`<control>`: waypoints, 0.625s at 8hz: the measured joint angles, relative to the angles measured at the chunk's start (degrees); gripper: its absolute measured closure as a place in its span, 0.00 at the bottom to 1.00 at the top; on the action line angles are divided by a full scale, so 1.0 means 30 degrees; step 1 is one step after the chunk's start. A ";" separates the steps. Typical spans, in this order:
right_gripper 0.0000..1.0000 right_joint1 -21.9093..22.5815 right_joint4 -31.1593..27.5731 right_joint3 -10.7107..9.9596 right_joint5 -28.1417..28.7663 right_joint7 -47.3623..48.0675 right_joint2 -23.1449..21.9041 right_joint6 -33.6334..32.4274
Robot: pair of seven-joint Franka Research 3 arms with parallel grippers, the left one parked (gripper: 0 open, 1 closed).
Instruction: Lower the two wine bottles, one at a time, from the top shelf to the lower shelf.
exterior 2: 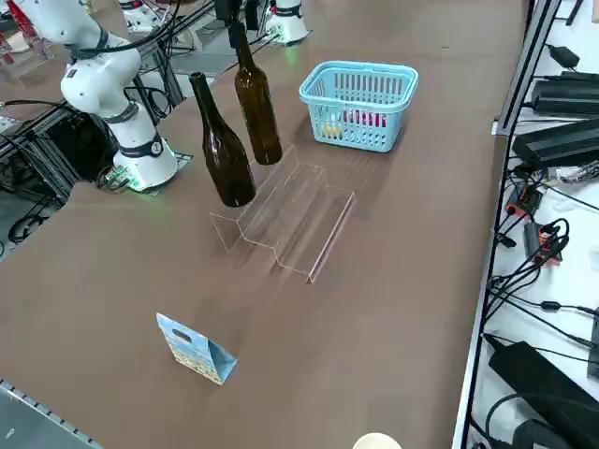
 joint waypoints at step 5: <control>0.29 -0.0013 -0.0332 -0.0059 -0.0019 -0.0005 -0.0088 -0.0005</control>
